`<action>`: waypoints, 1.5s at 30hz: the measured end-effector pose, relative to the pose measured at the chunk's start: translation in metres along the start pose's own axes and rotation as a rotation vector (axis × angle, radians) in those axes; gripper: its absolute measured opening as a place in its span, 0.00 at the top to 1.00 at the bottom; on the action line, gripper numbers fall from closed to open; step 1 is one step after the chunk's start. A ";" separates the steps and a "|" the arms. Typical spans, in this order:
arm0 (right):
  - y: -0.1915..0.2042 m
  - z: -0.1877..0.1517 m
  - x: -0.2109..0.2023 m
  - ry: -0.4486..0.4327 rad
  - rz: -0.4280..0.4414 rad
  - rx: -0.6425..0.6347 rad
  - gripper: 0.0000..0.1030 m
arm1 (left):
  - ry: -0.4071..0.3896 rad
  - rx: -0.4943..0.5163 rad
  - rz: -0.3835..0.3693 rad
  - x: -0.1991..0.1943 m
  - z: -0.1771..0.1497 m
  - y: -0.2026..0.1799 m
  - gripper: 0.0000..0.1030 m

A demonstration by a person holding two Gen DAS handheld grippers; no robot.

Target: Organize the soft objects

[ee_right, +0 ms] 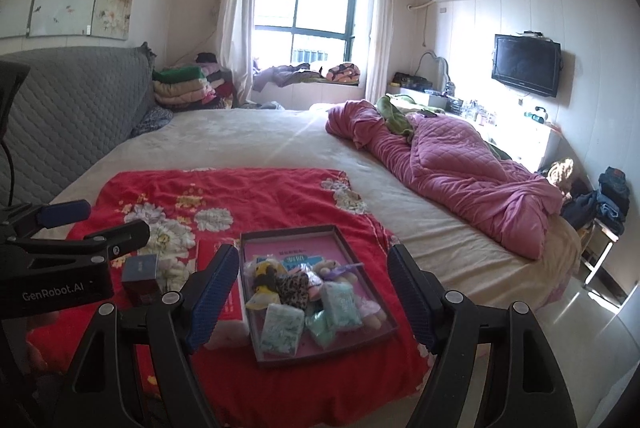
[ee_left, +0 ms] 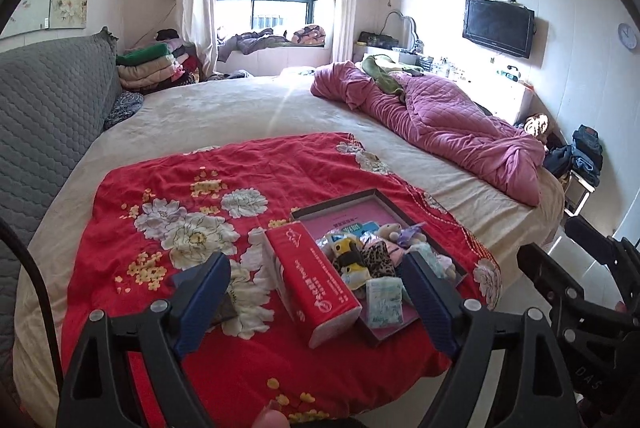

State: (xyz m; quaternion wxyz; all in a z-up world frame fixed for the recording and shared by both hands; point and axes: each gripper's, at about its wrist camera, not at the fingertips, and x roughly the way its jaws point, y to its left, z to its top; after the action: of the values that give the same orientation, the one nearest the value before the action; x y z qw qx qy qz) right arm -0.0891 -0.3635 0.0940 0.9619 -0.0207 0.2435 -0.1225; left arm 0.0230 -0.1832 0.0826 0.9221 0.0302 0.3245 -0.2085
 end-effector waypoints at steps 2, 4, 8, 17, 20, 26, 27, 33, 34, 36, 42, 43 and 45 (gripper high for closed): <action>0.001 -0.011 -0.003 0.018 0.000 0.024 0.25 | 0.018 0.003 0.005 0.000 -0.008 -0.001 0.16; 0.001 -0.023 -0.004 0.025 -0.018 0.033 0.25 | 0.025 0.008 0.005 0.000 -0.016 -0.002 0.16; 0.004 -0.052 -0.002 0.061 -0.044 0.084 0.25 | 0.053 0.012 0.015 0.002 -0.035 -0.003 0.16; 0.016 -0.097 0.013 0.160 -0.049 0.128 0.25 | 0.092 -0.017 0.028 0.013 -0.080 0.001 0.16; 0.023 -0.105 0.015 0.148 -0.055 0.098 0.25 | 0.117 -0.022 0.028 0.019 -0.092 0.005 0.16; 0.025 -0.107 0.020 0.162 -0.037 0.094 0.25 | 0.149 -0.027 0.061 0.026 -0.103 0.009 0.16; 0.023 -0.107 0.020 0.160 -0.037 0.099 0.25 | 0.147 -0.030 0.060 0.026 -0.103 0.009 0.16; 0.018 -0.109 0.021 0.169 -0.045 0.121 0.25 | 0.155 -0.030 0.053 0.027 -0.103 0.009 0.16; 0.017 -0.109 0.021 0.169 -0.047 0.123 0.25 | 0.155 -0.028 0.050 0.027 -0.102 0.009 0.16; 0.017 -0.110 0.021 0.176 -0.044 0.122 0.25 | 0.163 -0.029 0.044 0.028 -0.103 0.008 0.16; 0.017 -0.112 0.021 0.175 -0.045 0.124 0.25 | 0.164 -0.026 0.045 0.027 -0.103 0.008 0.16; 0.017 -0.112 0.021 0.175 -0.044 0.124 0.25 | 0.165 -0.030 0.040 0.027 -0.103 0.008 0.16; 0.017 -0.112 0.021 0.177 -0.045 0.123 0.25 | 0.164 -0.027 0.043 0.027 -0.103 0.008 0.16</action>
State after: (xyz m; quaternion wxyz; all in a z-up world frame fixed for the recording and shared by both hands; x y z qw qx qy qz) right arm -0.1204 -0.3495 -0.0156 0.9331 0.0438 0.3190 -0.1600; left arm -0.0147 -0.1664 -0.0156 0.8971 0.0416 0.4010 -0.1809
